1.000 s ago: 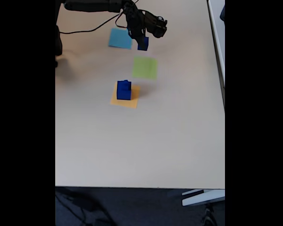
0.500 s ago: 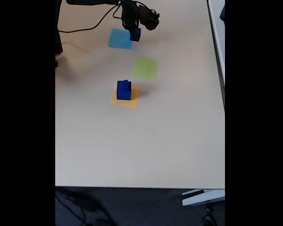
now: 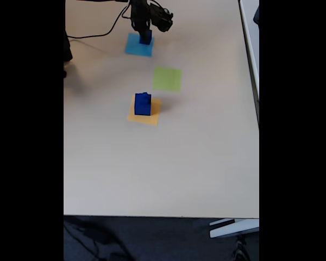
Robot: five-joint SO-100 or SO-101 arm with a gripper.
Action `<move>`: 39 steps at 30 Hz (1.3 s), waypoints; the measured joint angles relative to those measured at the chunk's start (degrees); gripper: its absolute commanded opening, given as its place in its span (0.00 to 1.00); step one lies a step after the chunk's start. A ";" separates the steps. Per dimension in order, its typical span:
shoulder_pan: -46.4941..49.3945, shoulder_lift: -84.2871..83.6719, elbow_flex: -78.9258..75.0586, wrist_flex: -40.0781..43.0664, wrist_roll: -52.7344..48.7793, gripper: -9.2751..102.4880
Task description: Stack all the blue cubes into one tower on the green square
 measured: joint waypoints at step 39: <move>-0.18 1.05 4.31 -10.28 1.05 0.47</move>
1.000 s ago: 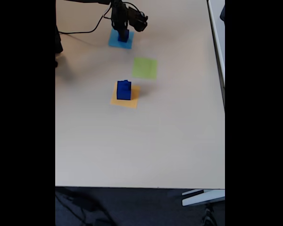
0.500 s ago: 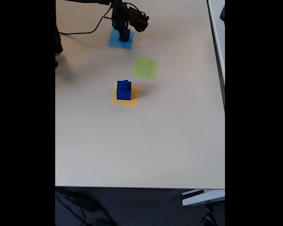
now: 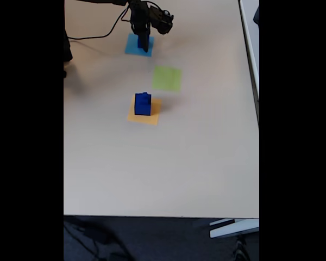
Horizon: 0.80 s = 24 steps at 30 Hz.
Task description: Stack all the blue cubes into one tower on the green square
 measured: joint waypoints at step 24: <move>15.38 0.00 -19.42 1.32 -32.61 0.47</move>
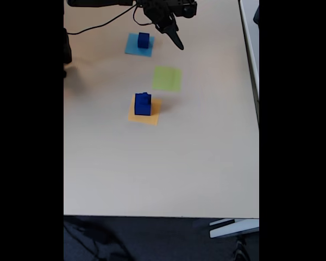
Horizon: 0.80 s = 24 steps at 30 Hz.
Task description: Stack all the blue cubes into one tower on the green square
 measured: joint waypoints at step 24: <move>18.54 2.64 -1.76 7.47 -19.07 0.41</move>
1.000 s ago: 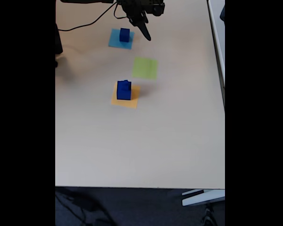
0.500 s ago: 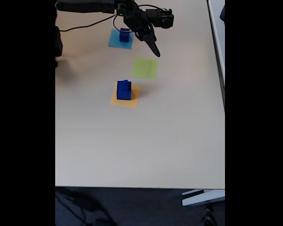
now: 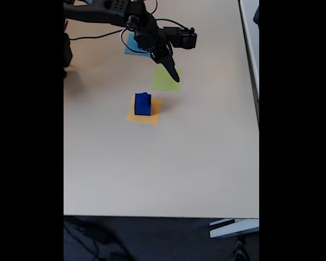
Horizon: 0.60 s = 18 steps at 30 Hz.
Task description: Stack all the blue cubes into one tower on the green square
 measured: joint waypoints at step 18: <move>1.49 10.55 10.02 -5.63 -6.86 0.41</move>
